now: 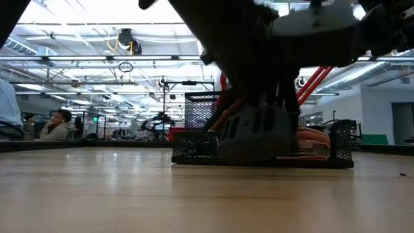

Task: Pick and place office supplies into organizer
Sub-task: Adjust the desk organizer, then adjust the sticky notes

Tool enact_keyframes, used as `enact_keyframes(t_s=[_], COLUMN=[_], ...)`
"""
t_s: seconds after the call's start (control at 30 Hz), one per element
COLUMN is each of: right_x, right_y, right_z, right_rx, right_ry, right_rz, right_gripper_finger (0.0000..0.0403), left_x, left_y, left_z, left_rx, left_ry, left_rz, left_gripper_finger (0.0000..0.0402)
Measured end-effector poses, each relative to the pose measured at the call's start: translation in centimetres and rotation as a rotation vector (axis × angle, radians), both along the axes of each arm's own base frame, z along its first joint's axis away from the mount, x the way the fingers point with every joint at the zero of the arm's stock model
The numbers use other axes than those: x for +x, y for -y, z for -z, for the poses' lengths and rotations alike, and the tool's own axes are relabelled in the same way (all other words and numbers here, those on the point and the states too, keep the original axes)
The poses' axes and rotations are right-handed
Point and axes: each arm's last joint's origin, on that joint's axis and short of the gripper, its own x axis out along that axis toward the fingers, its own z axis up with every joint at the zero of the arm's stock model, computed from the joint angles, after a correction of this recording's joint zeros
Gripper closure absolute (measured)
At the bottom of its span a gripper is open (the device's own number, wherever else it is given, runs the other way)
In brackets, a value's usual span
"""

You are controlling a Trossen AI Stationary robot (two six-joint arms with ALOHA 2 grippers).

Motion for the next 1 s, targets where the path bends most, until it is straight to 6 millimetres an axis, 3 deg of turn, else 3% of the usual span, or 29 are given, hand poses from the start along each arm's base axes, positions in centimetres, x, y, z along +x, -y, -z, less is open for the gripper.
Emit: enact_keyframes(t_s=[0.6,1.0], right_x=[0.0,0.0], right_y=[0.0,0.0], right_z=[0.0,0.0], right_rx=[-0.007,-0.007], right_ry=[0.001,0.001], right_rz=[0.0,0.0], right_gripper_finger=[0.0402,0.0401], left_x=[0.8,1.5], left_y=[-1.8,-3.8], left_z=[0.0,0.0], left_rx=[-0.029,-0.128], left_ry=[0.031,0.075], left_rz=[-0.054,-0.139], left_gripper_finger=[0.0205,0.0215])
